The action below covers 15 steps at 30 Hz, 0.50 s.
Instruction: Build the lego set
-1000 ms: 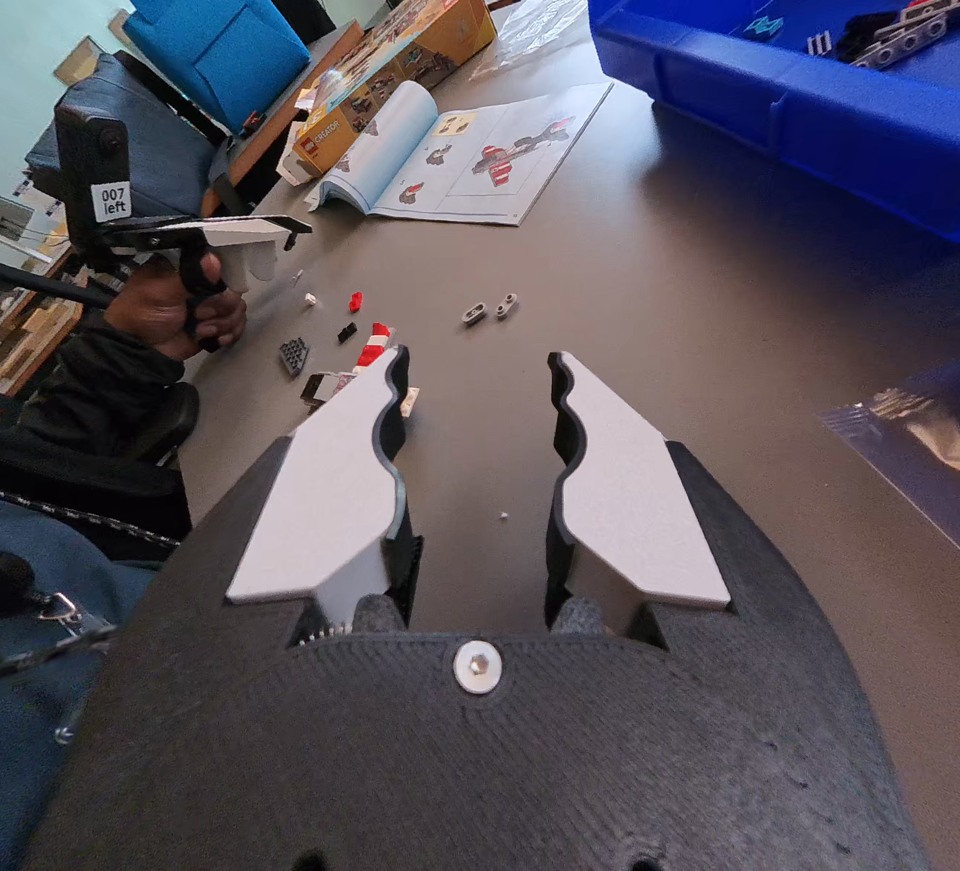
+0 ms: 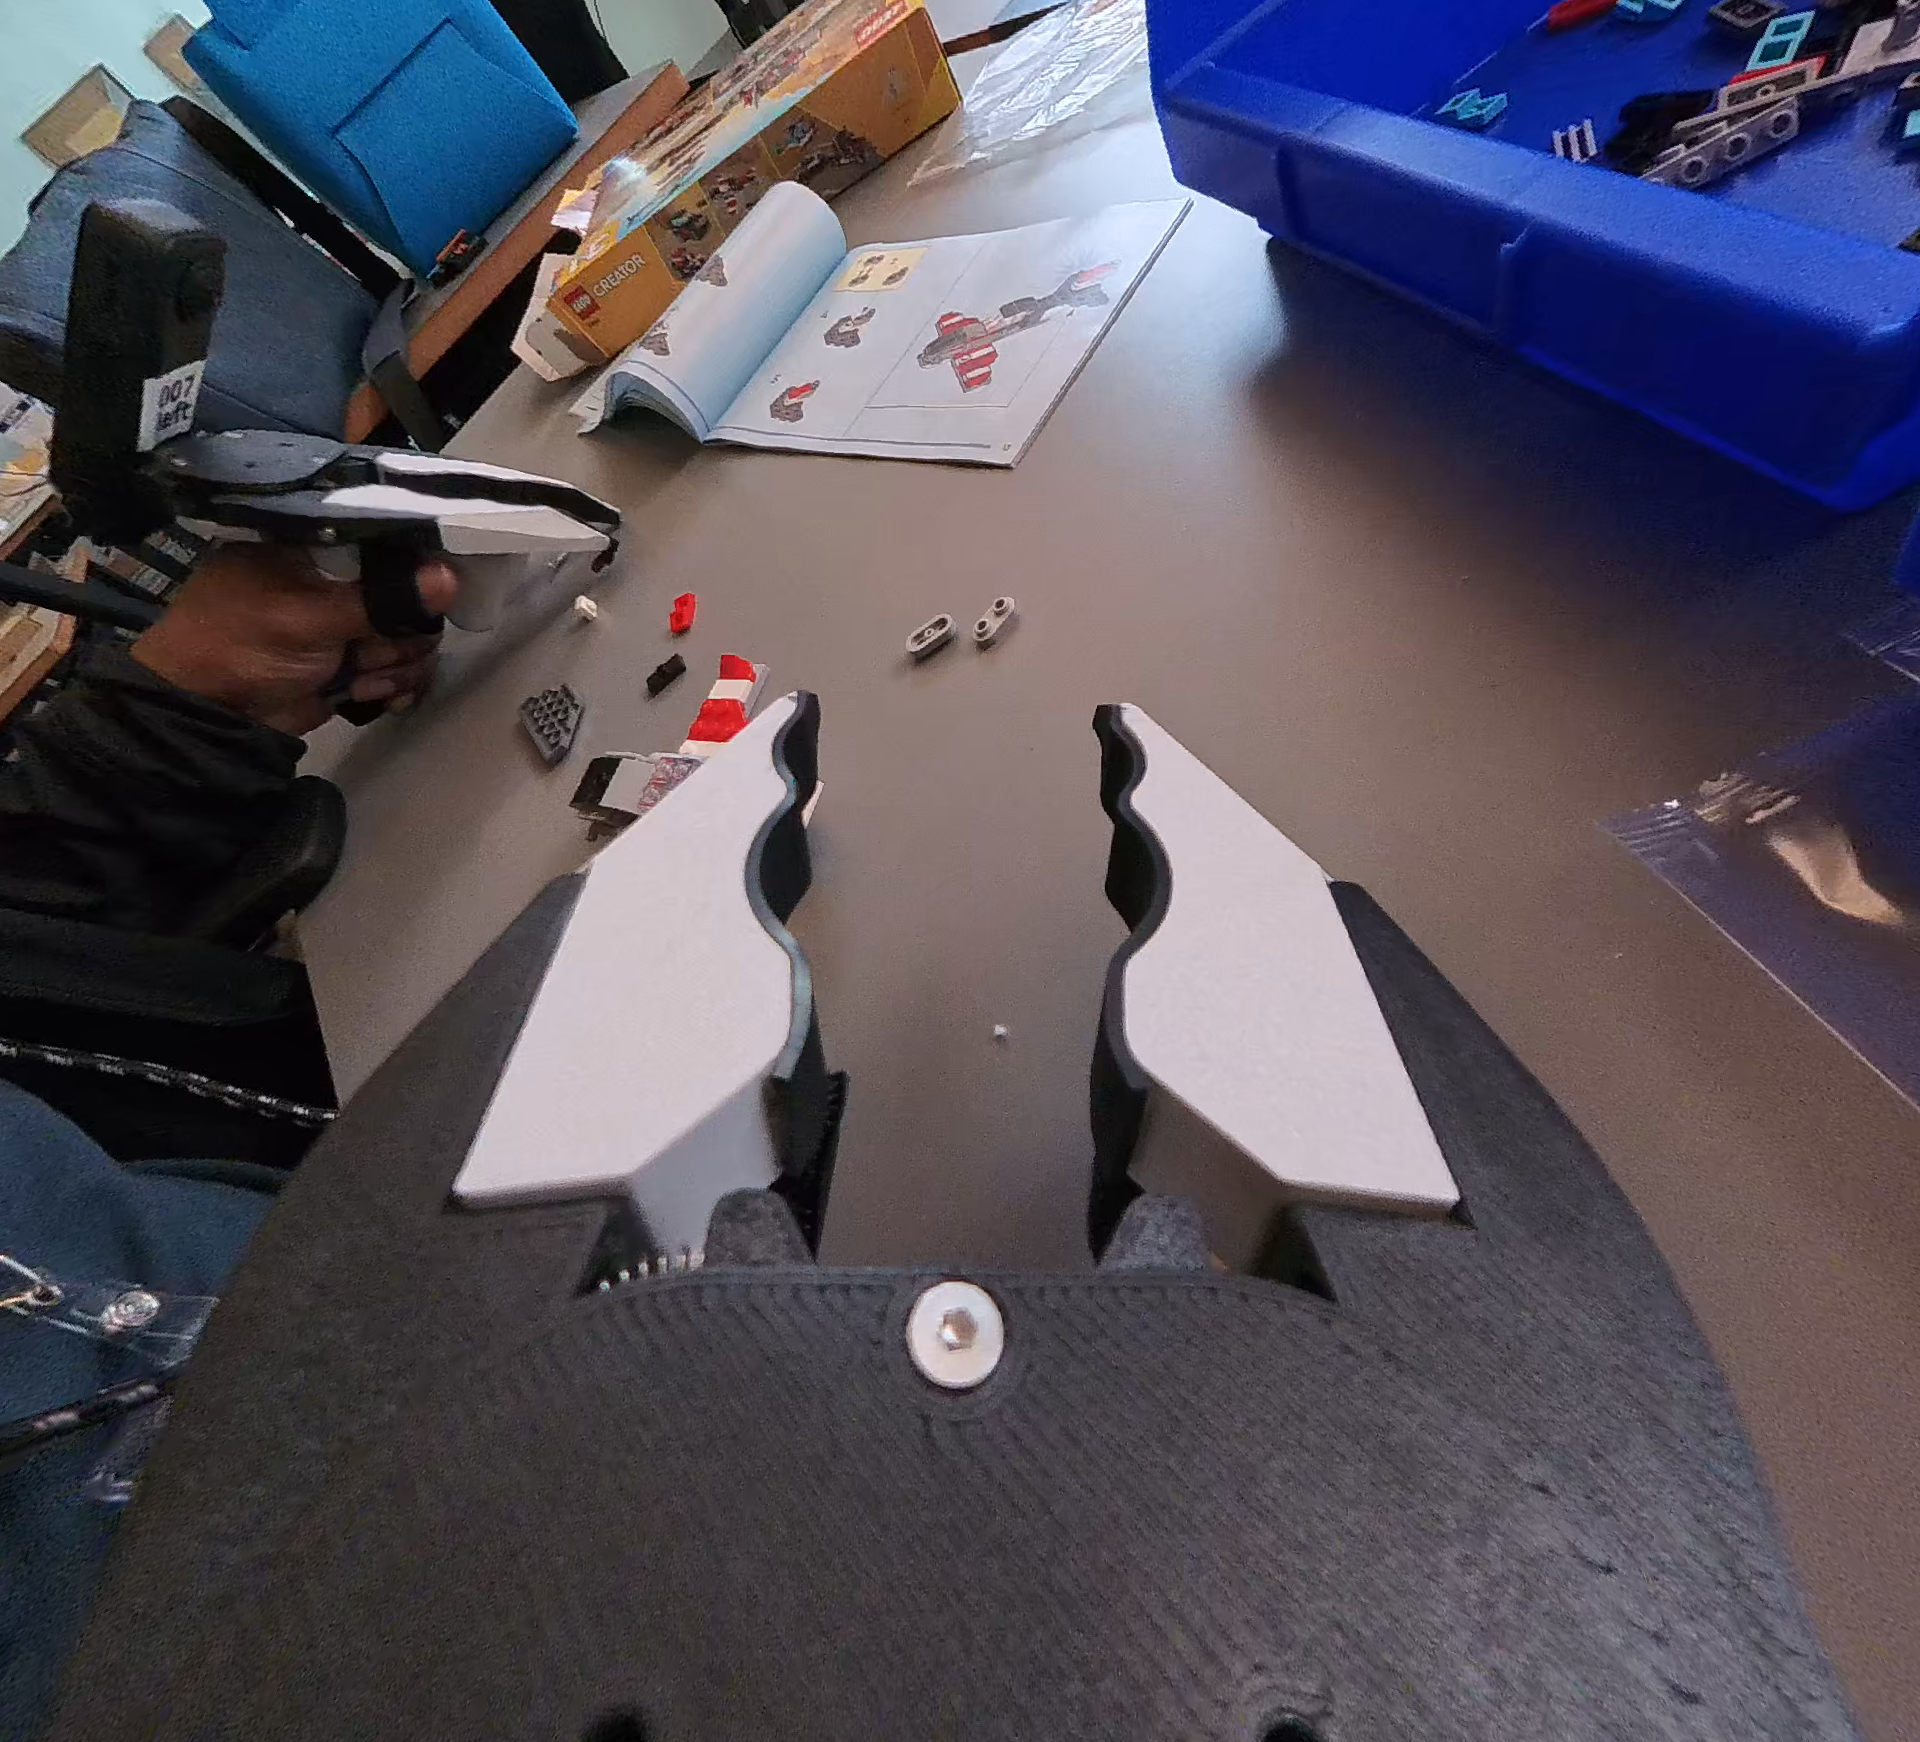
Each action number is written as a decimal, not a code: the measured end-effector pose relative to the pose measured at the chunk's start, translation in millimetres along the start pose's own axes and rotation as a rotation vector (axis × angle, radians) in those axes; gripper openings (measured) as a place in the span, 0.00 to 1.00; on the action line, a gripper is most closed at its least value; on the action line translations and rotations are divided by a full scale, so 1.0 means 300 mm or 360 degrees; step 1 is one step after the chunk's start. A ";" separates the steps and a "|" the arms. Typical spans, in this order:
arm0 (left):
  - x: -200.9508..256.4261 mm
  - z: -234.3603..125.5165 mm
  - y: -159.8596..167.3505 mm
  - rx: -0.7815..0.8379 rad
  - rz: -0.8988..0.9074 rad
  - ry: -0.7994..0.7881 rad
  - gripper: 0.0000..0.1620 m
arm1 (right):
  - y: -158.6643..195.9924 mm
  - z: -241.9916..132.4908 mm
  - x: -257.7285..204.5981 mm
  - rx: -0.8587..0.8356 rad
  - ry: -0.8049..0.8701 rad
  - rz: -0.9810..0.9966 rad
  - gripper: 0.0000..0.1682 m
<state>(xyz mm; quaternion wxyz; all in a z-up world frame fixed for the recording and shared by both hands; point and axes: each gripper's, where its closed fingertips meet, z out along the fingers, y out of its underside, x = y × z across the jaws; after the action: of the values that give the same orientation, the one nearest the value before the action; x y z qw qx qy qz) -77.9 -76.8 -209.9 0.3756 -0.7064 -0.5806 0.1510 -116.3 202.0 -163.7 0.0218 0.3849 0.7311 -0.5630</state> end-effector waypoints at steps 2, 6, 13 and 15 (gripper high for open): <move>-0.008 -0.003 0.006 -0.0011 0.0066 -0.0068 0.19 | -0.001 0.000 0.000 0.0002 0.0001 -0.0002 0.33; -0.008 -0.021 -0.016 0.0076 0.0117 -0.0112 0.21 | -0.001 -0.001 -0.001 0.0004 0.0000 -0.0005 0.33; -0.041 -0.032 -0.009 0.0066 0.0101 -0.0178 0.21 | -0.001 -0.001 -0.002 0.0005 -0.0004 -0.0005 0.33; -0.050 -0.027 0.007 0.0022 0.0080 -0.0190 0.21 | -0.001 -0.001 -0.002 0.0006 -0.0004 -0.0005 0.33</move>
<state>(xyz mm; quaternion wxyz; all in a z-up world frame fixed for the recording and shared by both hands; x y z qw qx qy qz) -75.4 -93.7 -209.2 0.3413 -0.7079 -0.5830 0.2061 -116.0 202.0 -162.9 0.0213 0.3831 0.7305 -0.5649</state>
